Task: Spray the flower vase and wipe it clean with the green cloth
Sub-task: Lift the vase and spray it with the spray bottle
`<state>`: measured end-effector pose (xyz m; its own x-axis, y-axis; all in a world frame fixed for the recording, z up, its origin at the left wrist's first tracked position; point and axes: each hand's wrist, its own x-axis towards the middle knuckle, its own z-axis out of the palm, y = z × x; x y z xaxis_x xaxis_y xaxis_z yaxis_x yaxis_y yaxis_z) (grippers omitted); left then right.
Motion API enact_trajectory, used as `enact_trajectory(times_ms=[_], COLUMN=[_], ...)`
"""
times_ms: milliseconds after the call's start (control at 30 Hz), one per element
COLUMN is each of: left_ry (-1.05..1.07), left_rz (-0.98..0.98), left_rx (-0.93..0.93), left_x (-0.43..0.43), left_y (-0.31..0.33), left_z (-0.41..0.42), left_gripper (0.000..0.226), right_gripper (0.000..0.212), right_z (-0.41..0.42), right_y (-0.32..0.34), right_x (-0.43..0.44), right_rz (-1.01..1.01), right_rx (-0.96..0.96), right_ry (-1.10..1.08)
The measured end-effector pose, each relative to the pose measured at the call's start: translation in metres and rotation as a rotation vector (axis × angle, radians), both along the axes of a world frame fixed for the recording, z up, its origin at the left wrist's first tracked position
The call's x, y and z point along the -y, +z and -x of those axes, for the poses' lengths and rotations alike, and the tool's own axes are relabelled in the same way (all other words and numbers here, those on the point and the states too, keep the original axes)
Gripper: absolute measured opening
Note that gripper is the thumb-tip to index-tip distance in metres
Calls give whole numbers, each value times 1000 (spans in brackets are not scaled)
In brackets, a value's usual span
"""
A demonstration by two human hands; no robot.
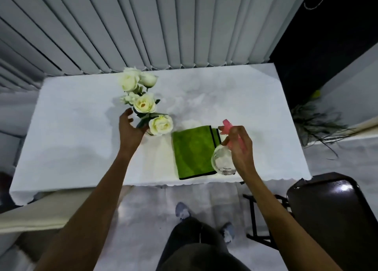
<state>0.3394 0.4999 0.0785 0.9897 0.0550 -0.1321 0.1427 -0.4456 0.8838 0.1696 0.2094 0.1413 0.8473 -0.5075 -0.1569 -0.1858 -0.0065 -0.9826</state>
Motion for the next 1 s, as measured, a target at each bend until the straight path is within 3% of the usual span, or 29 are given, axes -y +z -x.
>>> enact_trajectory(times_ms=[200, 367, 533, 767, 1000], left_ry=[-150, -165, -170, -58, 66], left_rz=[12, 60, 106, 64, 73], left_rx=[37, 14, -6, 39, 115], left_x=[-4, -6, -3, 5, 9], left_y=[18, 20, 27, 36, 88], left_z=[-21, -27, -29, -28, -53], left_gripper=[65, 71, 59, 67, 53], right_gripper=[40, 40, 32, 58, 59], right_z=[-27, -46, -63, -70, -67], right_y=[23, 42, 64, 95, 122], right_x=[-29, -43, -46, -36, -27], right_rz=[-91, -76, -96, -162, -33], right_rx=[48, 128, 187, 286, 317], right_ry=[47, 68, 144, 190, 294])
